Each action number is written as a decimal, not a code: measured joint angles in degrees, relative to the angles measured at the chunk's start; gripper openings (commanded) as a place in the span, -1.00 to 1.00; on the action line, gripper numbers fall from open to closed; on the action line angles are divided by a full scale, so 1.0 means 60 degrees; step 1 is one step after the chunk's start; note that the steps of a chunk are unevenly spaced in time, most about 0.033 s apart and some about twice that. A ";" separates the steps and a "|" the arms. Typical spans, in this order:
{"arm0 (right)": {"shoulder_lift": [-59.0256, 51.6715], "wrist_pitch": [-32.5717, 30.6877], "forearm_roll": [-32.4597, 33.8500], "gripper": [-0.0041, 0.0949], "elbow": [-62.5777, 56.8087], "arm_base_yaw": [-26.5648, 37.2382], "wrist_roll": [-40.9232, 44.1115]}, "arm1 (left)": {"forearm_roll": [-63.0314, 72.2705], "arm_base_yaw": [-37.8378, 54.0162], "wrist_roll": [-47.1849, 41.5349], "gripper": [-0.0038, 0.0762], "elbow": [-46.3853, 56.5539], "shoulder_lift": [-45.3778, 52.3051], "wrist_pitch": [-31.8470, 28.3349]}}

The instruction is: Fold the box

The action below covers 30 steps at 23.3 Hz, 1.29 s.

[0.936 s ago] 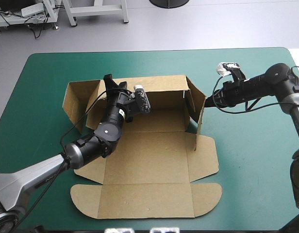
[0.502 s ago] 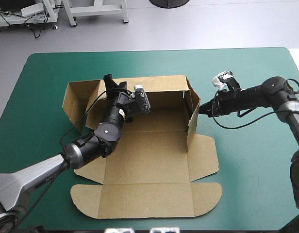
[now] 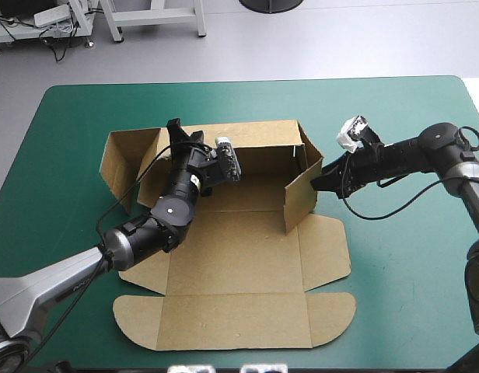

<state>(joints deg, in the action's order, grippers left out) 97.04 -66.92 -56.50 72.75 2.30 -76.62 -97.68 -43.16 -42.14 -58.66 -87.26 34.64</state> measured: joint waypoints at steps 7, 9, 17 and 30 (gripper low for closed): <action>0.0000 0.0807 -0.0168 -0.02 0.0000 -0.1086 -0.0238 | 0.0009 0.0000 0.0749 -0.93 0.0011 0.0000 -0.0144; -0.0007 0.1453 -0.0191 -0.02 0.0000 -0.1339 -0.0229 | 0.0029 0.0000 0.1039 -0.93 0.0011 0.0000 -0.0134; -0.0007 0.3312 -0.0859 -0.02 -0.0048 -0.1431 -0.0051 | 0.0029 0.0009 0.1665 -0.93 0.0011 0.0000 -0.0272; 0.0014 0.4314 -0.1783 -0.95 -0.0059 -0.1439 -0.0350 | 0.0009 0.0000 0.1712 -0.93 0.0011 0.0000 -0.0844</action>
<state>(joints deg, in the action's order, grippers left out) 97.12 -41.03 -67.20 72.40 -6.33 -78.72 -97.63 -43.16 -31.87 -58.59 -87.26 29.57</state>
